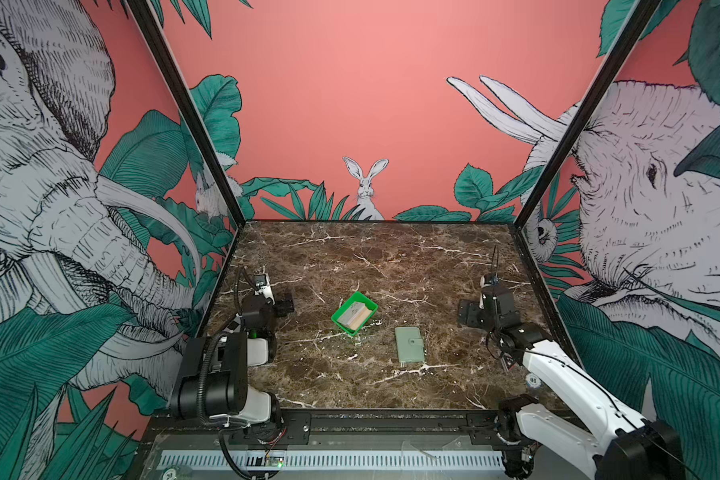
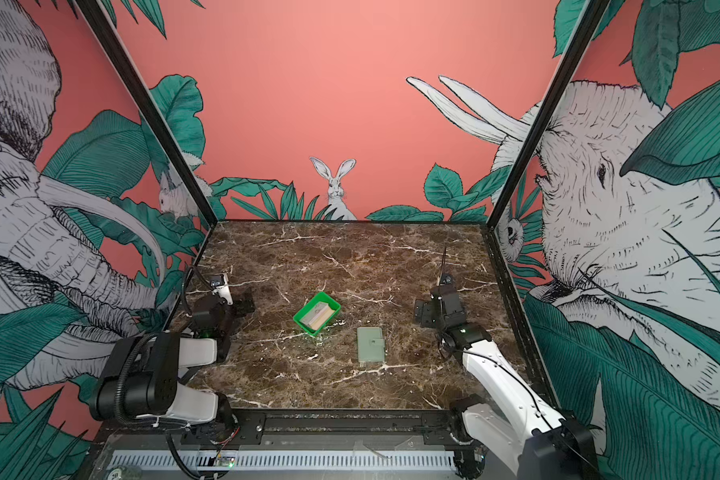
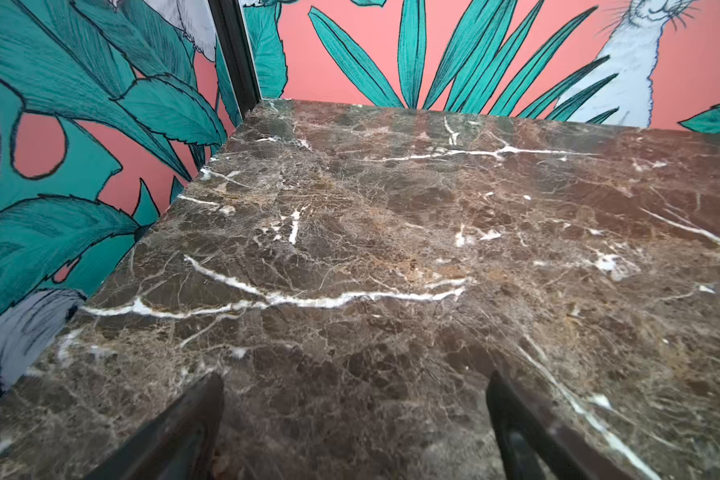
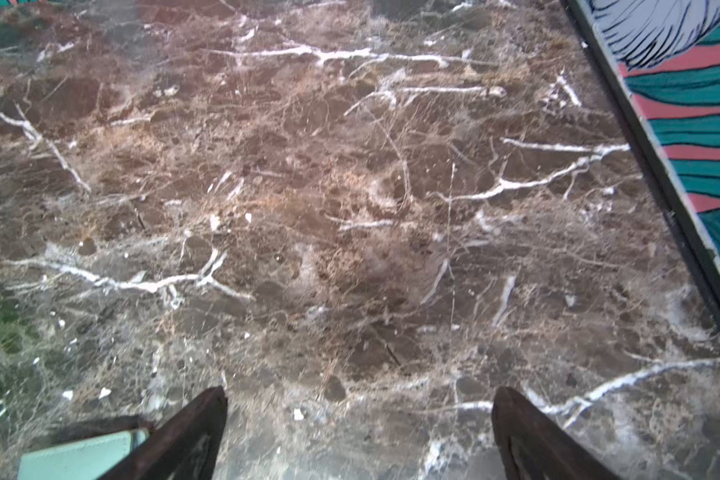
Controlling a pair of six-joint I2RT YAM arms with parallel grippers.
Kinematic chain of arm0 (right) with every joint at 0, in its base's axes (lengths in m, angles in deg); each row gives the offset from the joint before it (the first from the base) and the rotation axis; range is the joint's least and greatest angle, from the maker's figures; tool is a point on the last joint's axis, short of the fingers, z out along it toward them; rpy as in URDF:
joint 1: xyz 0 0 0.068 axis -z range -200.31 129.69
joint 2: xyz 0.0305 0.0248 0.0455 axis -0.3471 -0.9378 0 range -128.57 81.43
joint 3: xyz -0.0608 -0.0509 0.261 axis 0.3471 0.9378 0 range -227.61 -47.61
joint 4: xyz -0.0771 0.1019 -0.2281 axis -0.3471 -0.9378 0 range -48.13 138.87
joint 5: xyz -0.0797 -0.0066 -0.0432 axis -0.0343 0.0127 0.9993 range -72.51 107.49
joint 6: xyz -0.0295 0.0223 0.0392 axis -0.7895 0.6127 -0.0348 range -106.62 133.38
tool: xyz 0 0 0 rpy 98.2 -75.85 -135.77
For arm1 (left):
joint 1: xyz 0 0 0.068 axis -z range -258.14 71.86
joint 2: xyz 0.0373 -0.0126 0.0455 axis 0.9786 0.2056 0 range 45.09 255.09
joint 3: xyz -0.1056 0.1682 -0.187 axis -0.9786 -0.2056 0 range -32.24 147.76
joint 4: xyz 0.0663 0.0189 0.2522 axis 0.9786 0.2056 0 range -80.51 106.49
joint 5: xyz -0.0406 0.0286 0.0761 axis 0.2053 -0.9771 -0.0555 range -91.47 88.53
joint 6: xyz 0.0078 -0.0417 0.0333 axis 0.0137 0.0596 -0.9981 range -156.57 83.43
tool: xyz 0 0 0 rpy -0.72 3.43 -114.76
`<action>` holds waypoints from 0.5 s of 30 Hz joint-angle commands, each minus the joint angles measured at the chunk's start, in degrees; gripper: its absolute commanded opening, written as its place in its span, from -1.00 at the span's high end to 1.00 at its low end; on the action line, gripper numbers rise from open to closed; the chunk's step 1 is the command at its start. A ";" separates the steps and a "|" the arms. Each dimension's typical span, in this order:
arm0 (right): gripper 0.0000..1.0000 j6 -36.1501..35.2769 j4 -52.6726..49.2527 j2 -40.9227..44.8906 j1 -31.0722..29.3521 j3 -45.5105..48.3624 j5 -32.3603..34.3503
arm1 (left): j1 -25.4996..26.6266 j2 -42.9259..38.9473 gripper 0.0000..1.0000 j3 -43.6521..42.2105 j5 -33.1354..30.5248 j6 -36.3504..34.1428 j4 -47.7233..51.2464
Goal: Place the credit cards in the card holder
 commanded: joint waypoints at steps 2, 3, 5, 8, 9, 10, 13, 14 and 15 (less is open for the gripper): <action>-0.96 -3.75 4.75 -1.90 3.21 -0.59 -2.64 | -0.25 -0.40 -0.98 -0.58 3.12 -0.22 -5.95; -0.96 -4.19 5.67 -2.34 3.99 -0.44 -3.01 | -0.25 -0.23 -0.98 -0.91 3.49 -0.36 -6.74; -0.96 -5.03 7.44 -3.17 5.69 -0.22 -3.63 | -0.30 0.14 -0.98 -1.00 3.81 -0.48 -7.47; -0.96 -7.21 10.64 -4.43 8.28 0.18 -6.51 | -0.20 0.36 -0.98 0.00 4.91 -1.12 -5.94; -0.96 -8.05 11.61 -4.95 8.98 0.35 -7.01 | -0.16 0.47 -0.98 0.31 5.50 -1.34 -5.50; -0.96 -8.83 12.53 -5.35 9.51 0.48 -7.24 | -0.11 0.64 -0.98 0.54 6.10 -1.58 -5.24; -0.96 -11.69 16.84 -7.55 11.28 2.06 -5.59 | 0.36 1.87 -0.98 1.53 7.44 -2.61 -5.17; -0.95 -12.65 19.43 -8.53 12.11 2.97 -5.43 | 0.77 1.92 -0.98 1.93 7.17 -2.92 -4.26; -0.96 -13.47 22.13 -9.74 12.98 3.82 -5.64 | 1.09 1.61 -0.98 2.32 6.68 -3.17 -2.89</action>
